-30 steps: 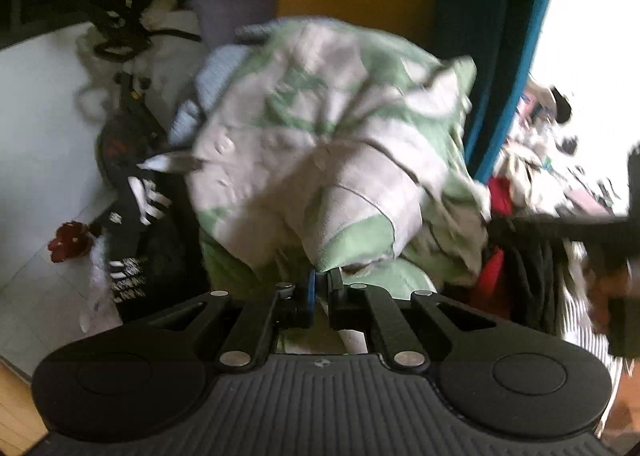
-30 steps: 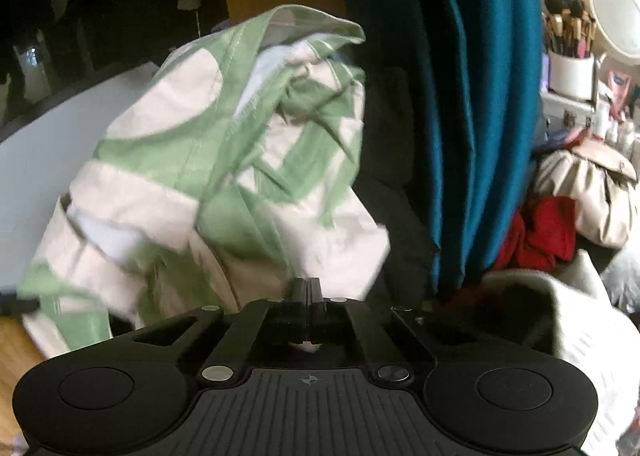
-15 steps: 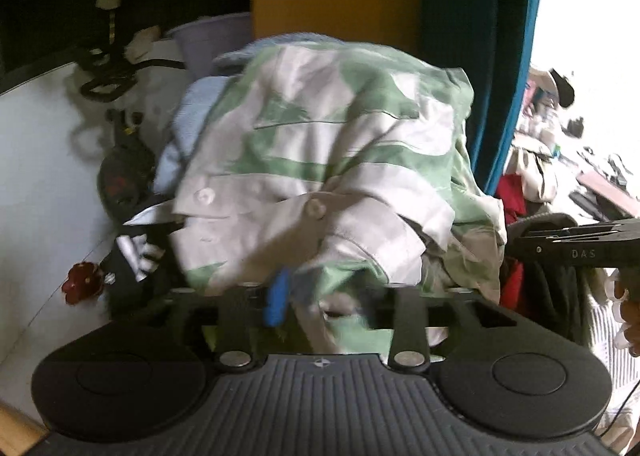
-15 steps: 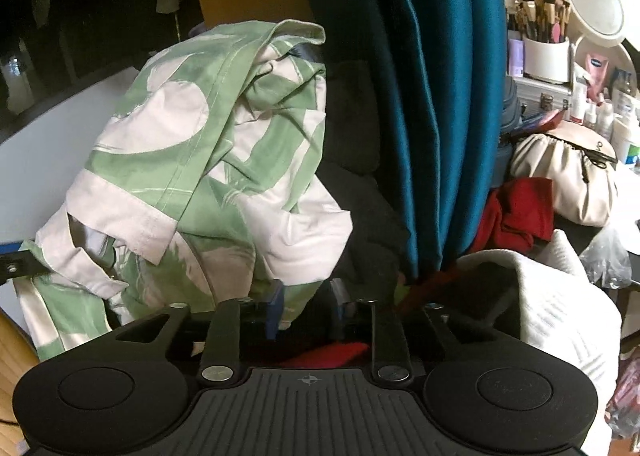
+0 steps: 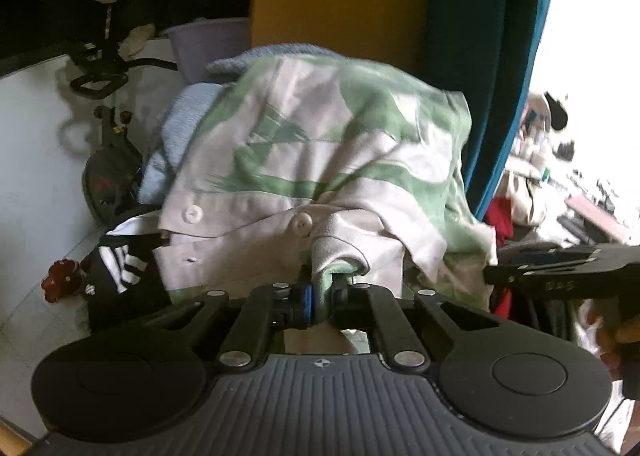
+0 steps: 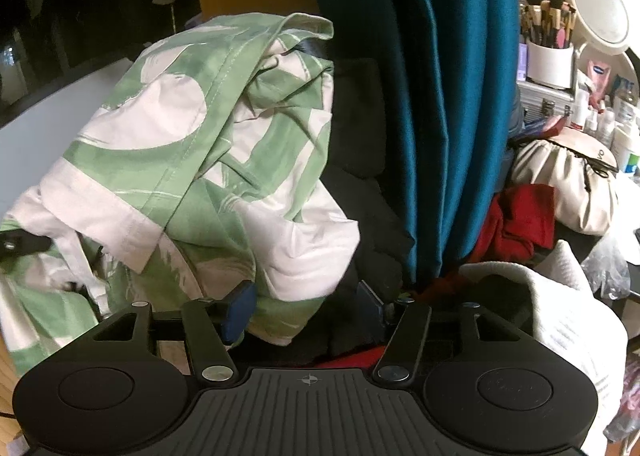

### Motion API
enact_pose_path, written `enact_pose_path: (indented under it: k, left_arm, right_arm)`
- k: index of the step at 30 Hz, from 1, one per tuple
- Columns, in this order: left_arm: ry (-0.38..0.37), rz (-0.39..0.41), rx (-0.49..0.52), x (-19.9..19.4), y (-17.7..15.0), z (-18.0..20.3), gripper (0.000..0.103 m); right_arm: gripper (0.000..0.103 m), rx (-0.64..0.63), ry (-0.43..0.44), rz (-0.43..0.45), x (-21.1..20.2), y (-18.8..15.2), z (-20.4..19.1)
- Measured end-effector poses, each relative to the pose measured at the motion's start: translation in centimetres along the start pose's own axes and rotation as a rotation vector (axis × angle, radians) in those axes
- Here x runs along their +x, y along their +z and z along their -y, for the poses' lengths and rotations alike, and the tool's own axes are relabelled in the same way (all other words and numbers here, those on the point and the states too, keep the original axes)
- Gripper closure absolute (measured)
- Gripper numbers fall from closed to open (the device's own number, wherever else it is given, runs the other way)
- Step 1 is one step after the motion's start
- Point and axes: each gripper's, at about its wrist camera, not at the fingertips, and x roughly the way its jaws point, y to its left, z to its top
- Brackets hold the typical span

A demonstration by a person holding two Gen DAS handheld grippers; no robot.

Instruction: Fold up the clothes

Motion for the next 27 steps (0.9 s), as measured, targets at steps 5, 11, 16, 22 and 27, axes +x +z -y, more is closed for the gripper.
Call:
enact_pose_path:
  k: [5,11,16,22,27]
  left_arm:
    - [0.024,0.078,-0.091,-3.1,0.6,-1.6,0.096]
    - [0.099,0.156,-0.166,-5.6,1.0,-3.6,0.096]
    - [0.166,0.165,-0.233,-6.7,0.3,-5.8,0.097]
    - [0.251,0.126,-0.319,-7.4,-2.0,-8.5,0.097]
    - [0.275,0.101,-0.419,-7.7,-3.6,-10.8,0.097]
  right_arm:
    - [0.015,-0.021,0.001,0.058,0.8,1.0,-1.1]
    - [0.034,-0.099,0.046,0.078,2.3,1.8,-3.0]
    - [0.079,-0.138,0.060,0.069,1.7,1.2,-3.0]
    - [0.096,-0.091,0.099,0.050,-1.1,-0.5,-0.9]
    - [0.096,0.077,0.100,-0.045,-2.9,-3.3,1.9]
